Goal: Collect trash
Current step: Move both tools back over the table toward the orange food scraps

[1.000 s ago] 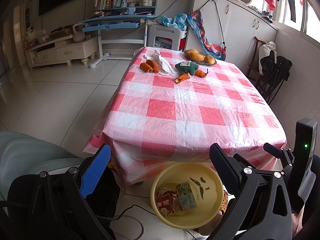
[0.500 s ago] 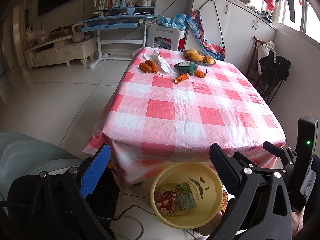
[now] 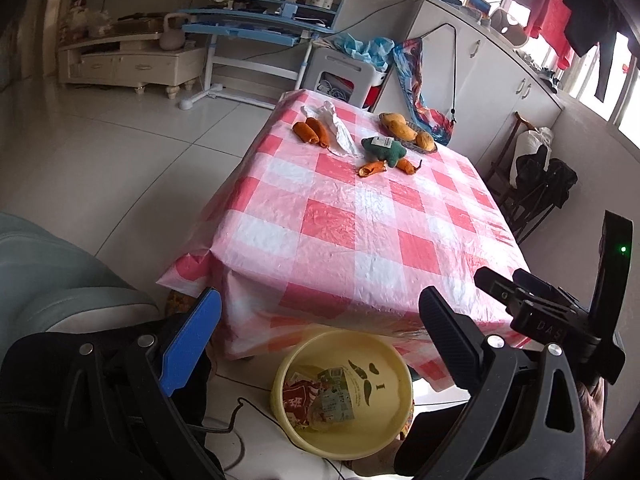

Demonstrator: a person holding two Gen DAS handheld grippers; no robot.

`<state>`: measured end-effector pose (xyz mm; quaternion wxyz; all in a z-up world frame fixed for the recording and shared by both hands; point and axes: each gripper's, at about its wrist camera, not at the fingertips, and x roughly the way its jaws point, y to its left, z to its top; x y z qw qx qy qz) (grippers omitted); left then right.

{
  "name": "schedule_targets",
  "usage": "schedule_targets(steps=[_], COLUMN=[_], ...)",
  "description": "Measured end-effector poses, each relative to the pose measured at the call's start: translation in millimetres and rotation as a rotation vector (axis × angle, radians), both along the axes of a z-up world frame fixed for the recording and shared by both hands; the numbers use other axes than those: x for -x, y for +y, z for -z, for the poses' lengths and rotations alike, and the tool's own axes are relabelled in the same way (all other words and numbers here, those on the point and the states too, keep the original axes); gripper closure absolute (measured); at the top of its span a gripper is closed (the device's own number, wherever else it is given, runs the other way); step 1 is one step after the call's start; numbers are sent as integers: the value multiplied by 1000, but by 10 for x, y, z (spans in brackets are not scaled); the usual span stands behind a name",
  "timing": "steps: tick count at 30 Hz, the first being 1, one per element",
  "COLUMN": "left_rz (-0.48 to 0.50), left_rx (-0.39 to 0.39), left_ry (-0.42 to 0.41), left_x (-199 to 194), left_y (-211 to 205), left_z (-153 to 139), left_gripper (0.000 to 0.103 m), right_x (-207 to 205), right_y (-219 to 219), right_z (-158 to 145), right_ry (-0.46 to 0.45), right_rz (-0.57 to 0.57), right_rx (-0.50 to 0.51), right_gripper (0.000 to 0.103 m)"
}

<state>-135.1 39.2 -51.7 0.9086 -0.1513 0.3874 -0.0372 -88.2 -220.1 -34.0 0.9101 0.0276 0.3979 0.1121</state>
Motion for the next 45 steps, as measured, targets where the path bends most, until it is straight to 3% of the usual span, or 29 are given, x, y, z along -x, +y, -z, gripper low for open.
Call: schedule_targets(steps=[8,13,20,23,28,32,34,37,45], left_rz=[6,40,92,153,270,302,318,339,391], left_rx=[-11,-81,-160,-227,-309,-339,-341,-369,-495], left_ry=[0,23,13,2,0,12,33,52,19], left_x=[-99,-306,-869,-1208,-1799,-2151,-2289,-2445,-2592], left_y=[19,-68,-231,-398,-697,-866,-949,-1073,-1443], left_z=[-87,-121,-290,-288,-140,55,171,312,428], left_gripper=[7,7,7,7,8,8,13,21,22], right_x=[-354,-607,-1070,-1271,-1574,-1833,-1909,-2001,-2130], right_y=[17,-15,-4,33,119,84,38,-16,-8], right_z=[-125,-136,-74,-6,116,283,291,289,366], right_ry=[-1,9,-13,-12,-10,36,40,33,57], right_rz=[-84,-94,-105,-126,-169,-163,-154,-147,-167], right_rx=[29,-7,78,117,164,168,150,134,159], right_gripper=[8,8,9,14,23,27,27,27,27])
